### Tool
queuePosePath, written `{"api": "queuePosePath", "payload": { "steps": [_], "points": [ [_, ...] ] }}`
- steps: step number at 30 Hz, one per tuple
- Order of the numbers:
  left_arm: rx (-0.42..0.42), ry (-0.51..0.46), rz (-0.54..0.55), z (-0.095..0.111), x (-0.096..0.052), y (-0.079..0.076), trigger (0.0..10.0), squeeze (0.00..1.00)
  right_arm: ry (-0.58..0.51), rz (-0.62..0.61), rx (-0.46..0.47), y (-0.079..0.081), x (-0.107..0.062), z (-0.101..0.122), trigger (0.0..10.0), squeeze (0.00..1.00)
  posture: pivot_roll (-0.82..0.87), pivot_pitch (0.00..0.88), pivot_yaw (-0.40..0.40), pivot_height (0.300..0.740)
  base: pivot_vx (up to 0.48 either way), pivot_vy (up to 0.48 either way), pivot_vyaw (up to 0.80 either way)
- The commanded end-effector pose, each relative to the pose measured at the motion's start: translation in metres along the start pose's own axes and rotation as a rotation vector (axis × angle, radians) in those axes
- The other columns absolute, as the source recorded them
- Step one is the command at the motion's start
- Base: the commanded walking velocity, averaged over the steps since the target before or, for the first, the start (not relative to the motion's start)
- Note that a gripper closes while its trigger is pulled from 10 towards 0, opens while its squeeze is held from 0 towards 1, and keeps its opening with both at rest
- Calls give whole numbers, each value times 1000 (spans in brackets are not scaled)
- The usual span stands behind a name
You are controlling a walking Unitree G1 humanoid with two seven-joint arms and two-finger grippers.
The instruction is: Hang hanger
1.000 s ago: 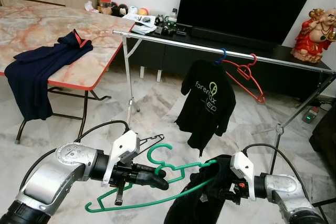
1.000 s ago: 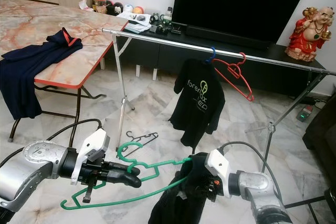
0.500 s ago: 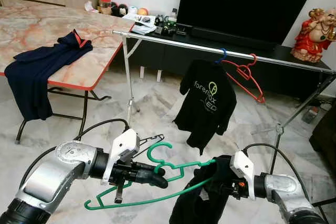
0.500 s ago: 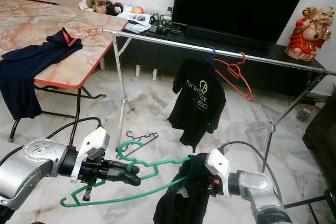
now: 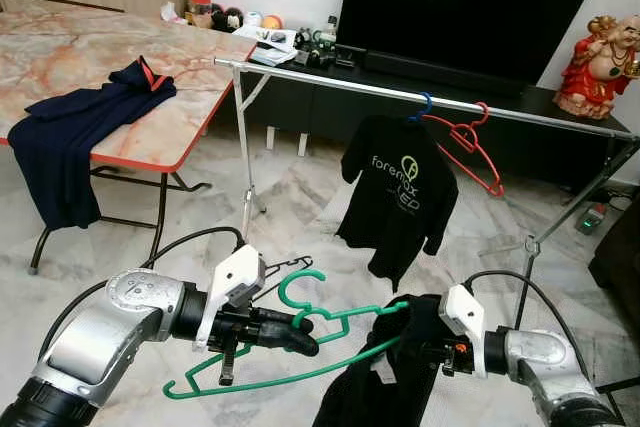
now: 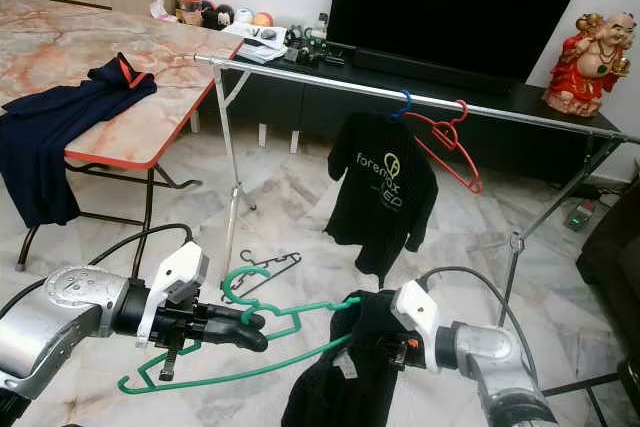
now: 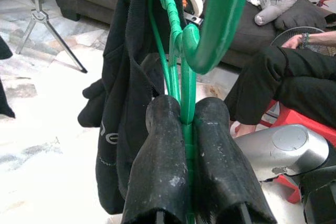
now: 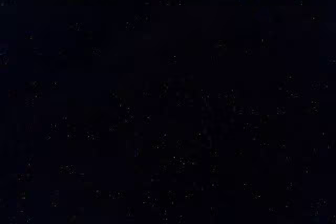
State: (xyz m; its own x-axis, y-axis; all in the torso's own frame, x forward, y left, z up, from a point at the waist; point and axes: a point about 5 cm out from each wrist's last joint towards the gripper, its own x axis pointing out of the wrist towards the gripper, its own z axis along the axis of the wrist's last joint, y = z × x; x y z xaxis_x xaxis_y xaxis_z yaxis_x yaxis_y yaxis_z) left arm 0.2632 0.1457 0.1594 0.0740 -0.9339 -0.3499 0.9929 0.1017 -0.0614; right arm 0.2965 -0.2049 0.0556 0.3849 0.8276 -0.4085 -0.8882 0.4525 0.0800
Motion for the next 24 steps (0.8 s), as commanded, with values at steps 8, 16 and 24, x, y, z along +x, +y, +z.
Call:
{"api": "queuePosePath", "payload": {
  "steps": [8, 16, 24],
  "points": [
    [51, -32, -4, 10, -2, 1, 10000, 0, -10, -8, -20, -4, 0, 8, 0, 0, 105, 0, -134, 740, 0, 0, 0],
    [8, 169, 108, -32, -13, 11, 10000, 0, -6, 1, -64, -7, -1, 16, 0, 0, 105, 0, -124, 740, 0, 0, 0],
    [-35, 402, 239, -83, -30, 15, 10000, 0, 54, 6, -96, -7, -4, 12, 0, 0, 106, 0, -118, 740, 0, 0, 0]
  ]
}}
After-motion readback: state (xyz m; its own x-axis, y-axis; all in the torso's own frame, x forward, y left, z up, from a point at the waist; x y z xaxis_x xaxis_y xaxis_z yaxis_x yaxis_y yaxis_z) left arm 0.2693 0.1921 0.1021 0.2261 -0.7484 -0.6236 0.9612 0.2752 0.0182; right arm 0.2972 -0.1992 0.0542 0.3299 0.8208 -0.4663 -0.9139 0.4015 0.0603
